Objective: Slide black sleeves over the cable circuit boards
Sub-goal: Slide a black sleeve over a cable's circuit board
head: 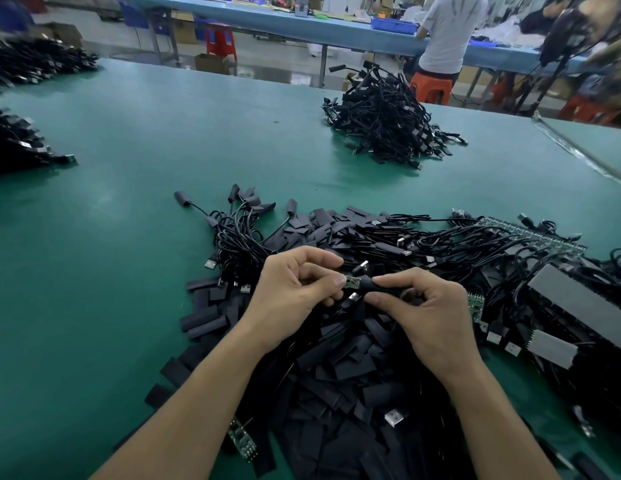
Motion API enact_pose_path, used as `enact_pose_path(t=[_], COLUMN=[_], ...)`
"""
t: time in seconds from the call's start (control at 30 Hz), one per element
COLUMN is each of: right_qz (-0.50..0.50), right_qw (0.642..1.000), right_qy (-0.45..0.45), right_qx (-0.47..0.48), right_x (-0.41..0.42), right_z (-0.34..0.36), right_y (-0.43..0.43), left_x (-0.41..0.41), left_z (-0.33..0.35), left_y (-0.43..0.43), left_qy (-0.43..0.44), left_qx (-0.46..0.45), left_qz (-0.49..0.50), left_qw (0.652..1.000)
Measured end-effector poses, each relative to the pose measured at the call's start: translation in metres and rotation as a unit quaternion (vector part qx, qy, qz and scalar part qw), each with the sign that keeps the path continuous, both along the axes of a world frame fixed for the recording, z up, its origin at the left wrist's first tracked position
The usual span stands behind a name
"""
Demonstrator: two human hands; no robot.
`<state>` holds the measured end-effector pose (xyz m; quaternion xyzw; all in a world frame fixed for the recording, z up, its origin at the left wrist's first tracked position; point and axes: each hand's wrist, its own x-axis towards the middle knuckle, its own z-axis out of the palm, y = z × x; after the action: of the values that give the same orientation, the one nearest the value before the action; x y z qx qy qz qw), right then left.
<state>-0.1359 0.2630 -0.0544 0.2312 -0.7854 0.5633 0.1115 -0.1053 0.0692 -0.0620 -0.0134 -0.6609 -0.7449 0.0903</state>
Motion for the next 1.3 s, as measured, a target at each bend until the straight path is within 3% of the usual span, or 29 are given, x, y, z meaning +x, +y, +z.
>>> enact_pose_path(t=[0.4, 1.3], right_qz=[0.005, -0.003], right_qw=[0.992, 0.987], right_qy=[0.067, 0.093], right_qx=[0.106, 0.132], right_x=[0.0016, -0.0005], right_z=[0.0020, -0.0010], right_y=[-0.0017, -0.0010], left_x=[0.0029, 0.0036], left_z=[0.0017, 0.0012], left_y=[0.0025, 0.0037], left_qy=[0.002, -0.001], left_qx=[-0.082, -0.120], left_qz=[-0.022, -0.023], left_qw=[0.996, 0.993])
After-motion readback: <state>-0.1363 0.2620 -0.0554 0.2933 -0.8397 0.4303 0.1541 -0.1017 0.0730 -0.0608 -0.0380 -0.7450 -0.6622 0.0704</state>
